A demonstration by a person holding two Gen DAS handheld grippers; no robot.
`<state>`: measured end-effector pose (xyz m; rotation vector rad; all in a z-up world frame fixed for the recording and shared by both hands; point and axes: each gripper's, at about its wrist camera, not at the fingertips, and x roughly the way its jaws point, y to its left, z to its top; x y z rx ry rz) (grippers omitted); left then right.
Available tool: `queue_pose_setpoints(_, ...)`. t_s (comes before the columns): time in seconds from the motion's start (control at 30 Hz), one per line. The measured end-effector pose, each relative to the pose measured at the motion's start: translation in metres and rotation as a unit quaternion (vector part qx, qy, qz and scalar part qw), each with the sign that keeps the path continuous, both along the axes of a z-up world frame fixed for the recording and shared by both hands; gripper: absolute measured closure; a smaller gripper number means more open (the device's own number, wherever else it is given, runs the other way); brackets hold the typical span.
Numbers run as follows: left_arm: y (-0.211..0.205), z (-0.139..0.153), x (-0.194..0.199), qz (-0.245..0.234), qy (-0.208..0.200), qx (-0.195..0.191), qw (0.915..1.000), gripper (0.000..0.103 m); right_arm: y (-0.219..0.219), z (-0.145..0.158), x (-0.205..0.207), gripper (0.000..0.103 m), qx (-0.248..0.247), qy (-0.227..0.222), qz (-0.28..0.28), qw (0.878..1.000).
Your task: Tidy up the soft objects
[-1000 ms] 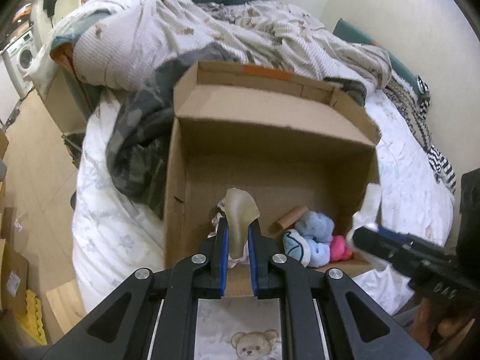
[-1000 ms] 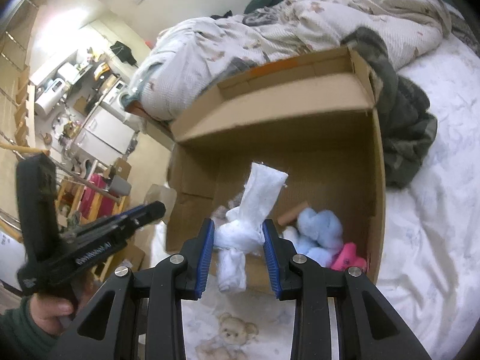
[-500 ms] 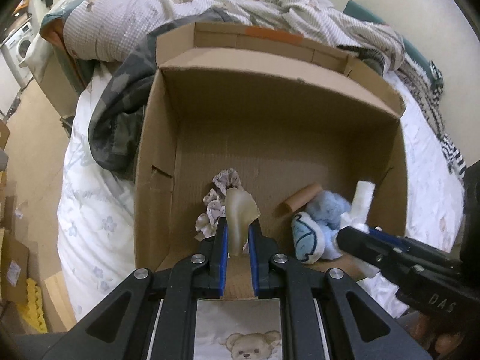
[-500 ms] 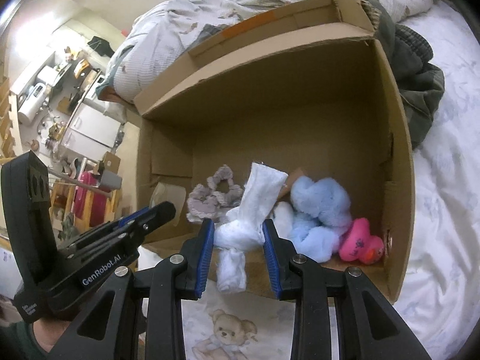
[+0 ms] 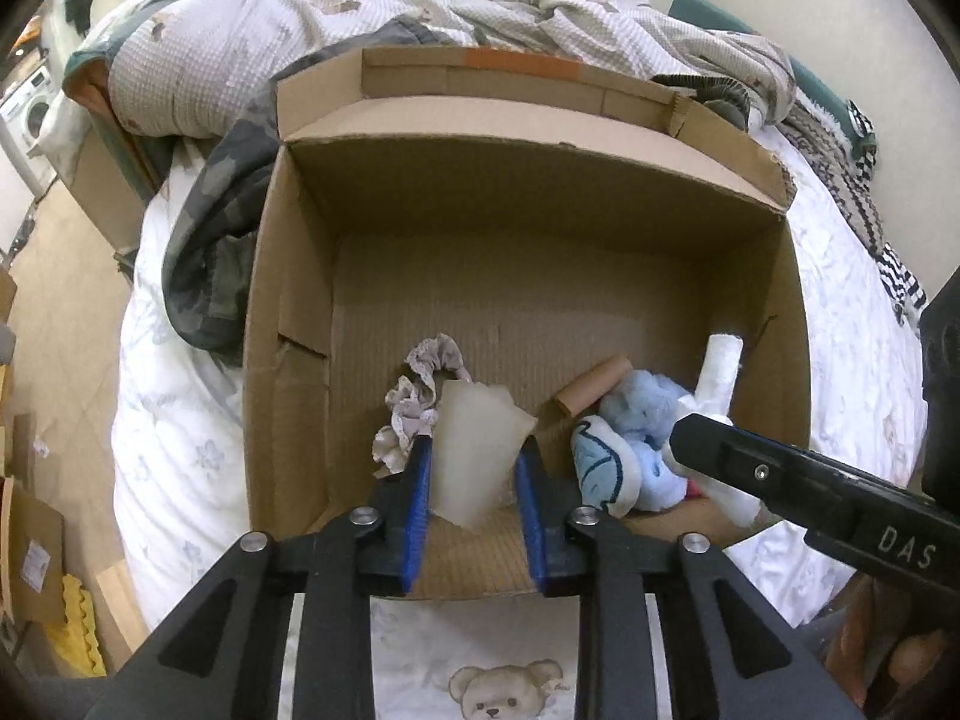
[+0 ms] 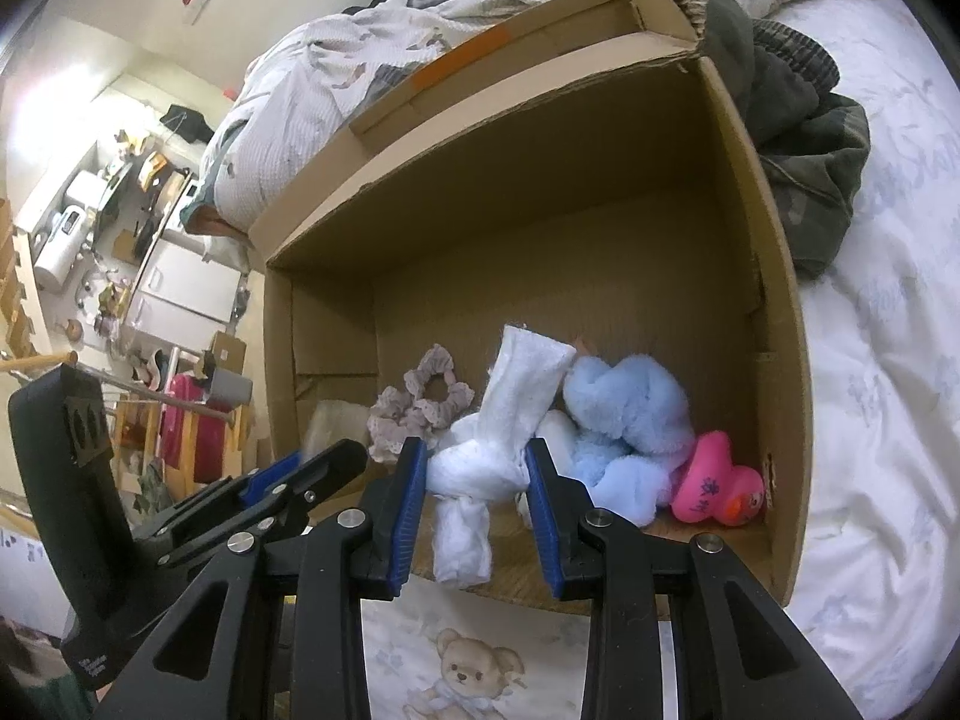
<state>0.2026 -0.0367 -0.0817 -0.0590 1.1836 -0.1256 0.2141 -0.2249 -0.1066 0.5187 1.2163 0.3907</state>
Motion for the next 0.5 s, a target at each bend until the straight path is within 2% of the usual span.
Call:
queue_pose_setpoints(0.03, 0.0, 0.001, 0.0, -0.001, -0.001, 0.002, 1.0, 0.075, -0.003, 0.0, -0.001, 0.068, 0.001, 0.001, -0.002, 1.0)
queue_pose_setpoints(0.13, -0.001, 0.004, -0.001, -0.002, -0.008, 0.009, 0.9999, 0.056, -0.007, -0.001, -0.001, 0.067, 0.001, 0.005, -0.011, 1.0)
queue_pose_setpoints(0.2, 0.0, 0.008, -0.002, 0.004, -0.02, 0.019, 0.9996, 0.042, -0.01, 0.0, -0.001, 0.053, 0.007, 0.005, -0.016, 1.0)
queue_pose_setpoints(0.23, 0.001, 0.009, -0.003, 0.006, -0.024, 0.021, 0.9995, 0.041, -0.011, 0.002, -0.001, 0.042, 0.008, 0.002, -0.019, 1.0)
queue_pose_setpoints(0.33, 0.003, 0.014, -0.005, 0.008, -0.034, 0.026, 0.9991, 0.041, -0.012, 0.007, -0.001, 0.04, 0.002, -0.006, -0.02, 1.0)
queue_pose_setpoints(0.43, 0.009, 0.024, -0.009, 0.025, -0.06, 0.047, 0.9968, 0.041, -0.014, 0.014, -0.002, 0.028, -0.012, -0.017, -0.026, 0.999)
queue_pose_setpoints(0.5, 0.014, 0.031, -0.012, 0.043, -0.077, 0.058, 0.9944, 0.041, -0.016, 0.021, -0.005, 0.027, -0.018, -0.032, -0.032, 0.999)
